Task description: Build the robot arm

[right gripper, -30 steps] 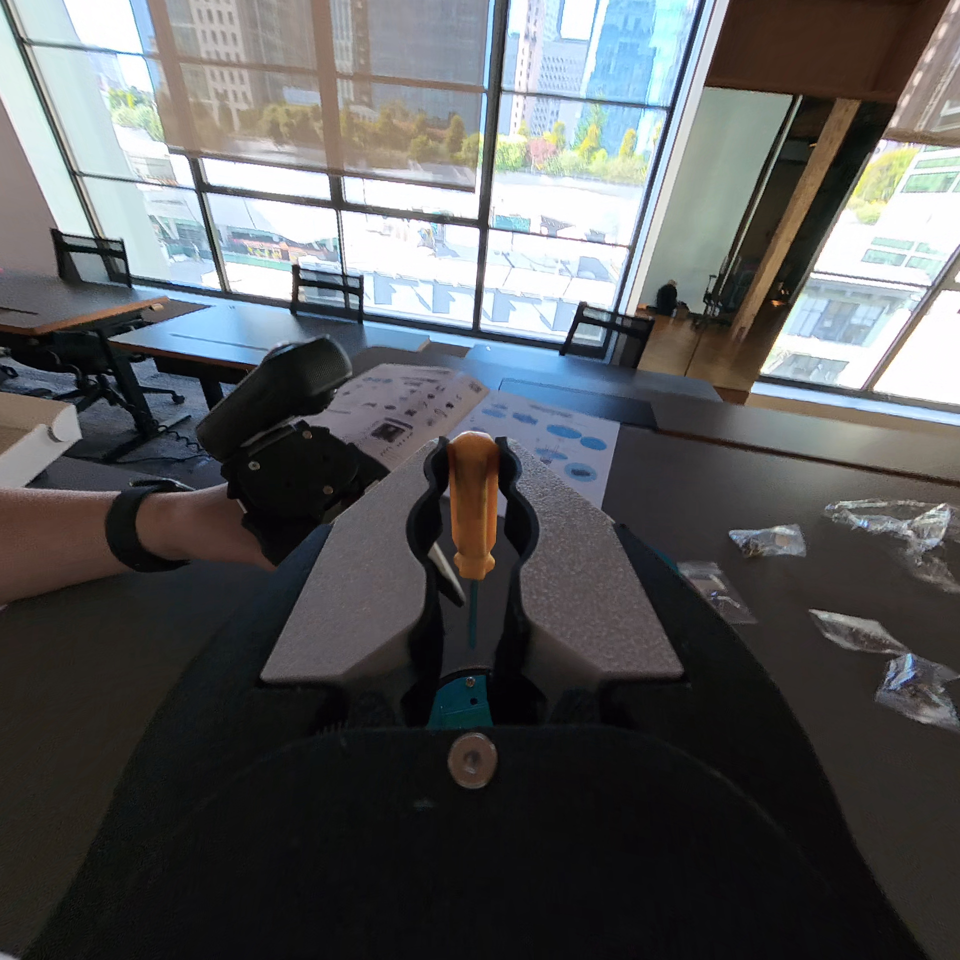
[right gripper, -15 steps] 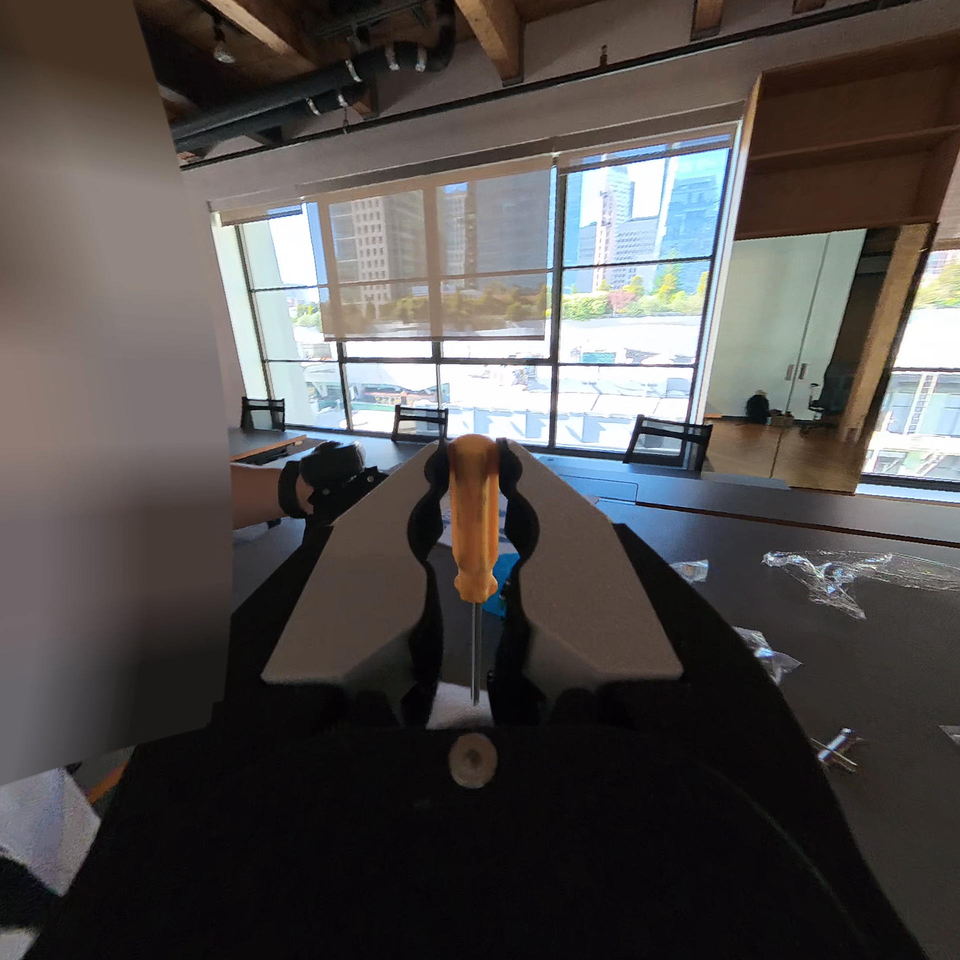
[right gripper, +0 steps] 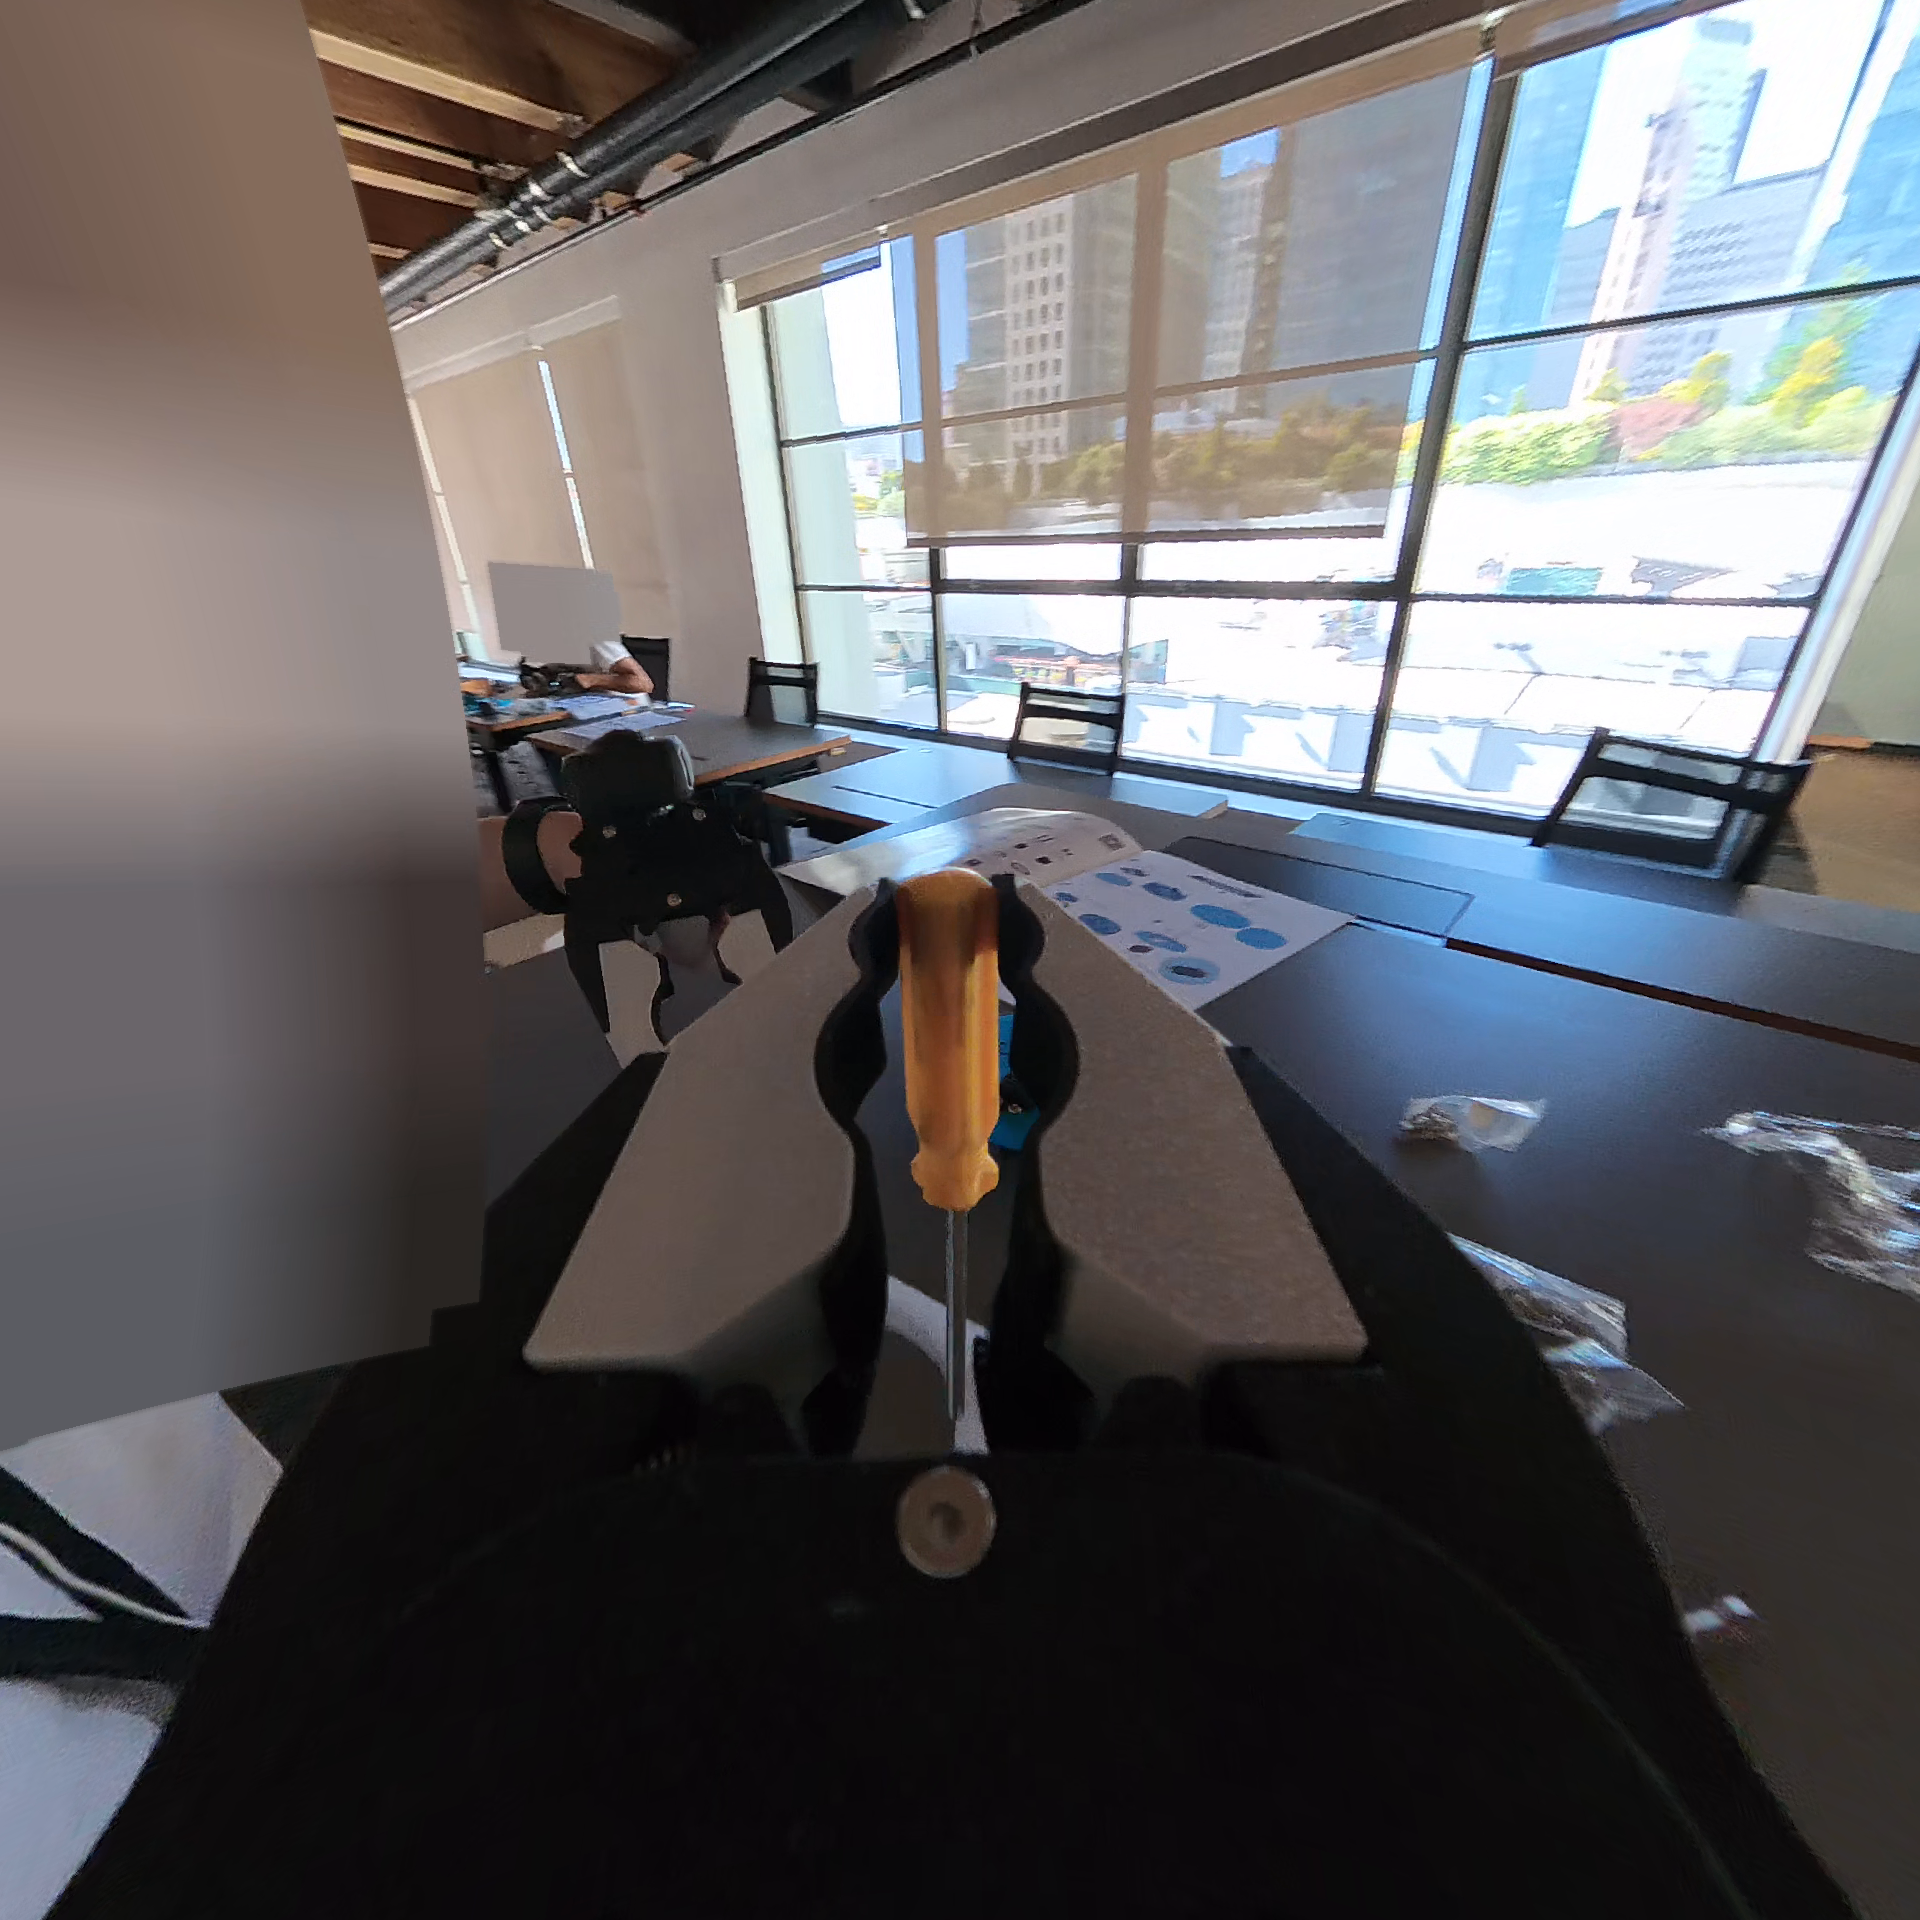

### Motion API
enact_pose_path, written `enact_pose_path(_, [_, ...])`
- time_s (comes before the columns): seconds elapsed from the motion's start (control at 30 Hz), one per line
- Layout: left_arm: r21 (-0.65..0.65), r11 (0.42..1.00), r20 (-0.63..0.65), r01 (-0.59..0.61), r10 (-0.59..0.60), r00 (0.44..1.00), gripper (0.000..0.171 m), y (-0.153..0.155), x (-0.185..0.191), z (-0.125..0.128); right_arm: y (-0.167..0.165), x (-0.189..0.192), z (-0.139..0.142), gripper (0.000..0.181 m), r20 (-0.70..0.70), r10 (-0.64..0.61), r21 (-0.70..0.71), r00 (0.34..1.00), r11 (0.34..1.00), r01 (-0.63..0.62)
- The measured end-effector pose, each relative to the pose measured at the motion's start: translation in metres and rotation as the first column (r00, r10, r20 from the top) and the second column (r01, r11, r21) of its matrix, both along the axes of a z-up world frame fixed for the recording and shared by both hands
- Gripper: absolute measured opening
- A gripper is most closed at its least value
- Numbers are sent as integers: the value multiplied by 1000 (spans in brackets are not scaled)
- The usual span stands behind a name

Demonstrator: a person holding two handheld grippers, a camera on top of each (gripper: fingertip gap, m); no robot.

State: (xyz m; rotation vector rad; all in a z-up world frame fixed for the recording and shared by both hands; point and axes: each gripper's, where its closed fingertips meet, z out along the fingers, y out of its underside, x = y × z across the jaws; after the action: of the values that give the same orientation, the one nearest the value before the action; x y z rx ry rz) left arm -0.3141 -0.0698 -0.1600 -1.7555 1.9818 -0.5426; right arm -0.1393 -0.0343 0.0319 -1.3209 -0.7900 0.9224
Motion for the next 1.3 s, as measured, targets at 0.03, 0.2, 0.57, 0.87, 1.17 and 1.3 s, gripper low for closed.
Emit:
enact_pose_path(0.03, [-2, 999, 2, -33, 33, 999, 46, 1, -7, 1, 6, -8, -3, 18, -2, 29, -14, 1000, 999, -29])
enact_pose_path(0.2, [20, 971, 8, -238, 238, 971, 45, 9, -53, 5, 36, -51, -2, 17, -13, 189, -51, 982, 981, -189])
enact_pose_path(0.57, [31, 842, -46, -538, 539, 841, 45, 21, -155, -1, 116, -137, 7, 17, -51, 465, -37, 884, 884, -467])
enact_pose_path(0.87, [6, 759, 129, -651, 645, 753, 78, 51, -148, 34, 133, -181, -36, 17, 11, 605, -57, 796, 795, -604])
enact_pose_path(1.17, [-43, 712, 512, -701, 619, 596, 38, 129, -42, 89, 131, -183, -46, 17, 37, 619, -39, 785, 785, -618])
enact_pose_path(1.3, [-55, 755, 530, -654, 577, 622, 35, 148, -11, 90, 132, -183, -45, 17, 42, 604, -22, 796, 797, -603])
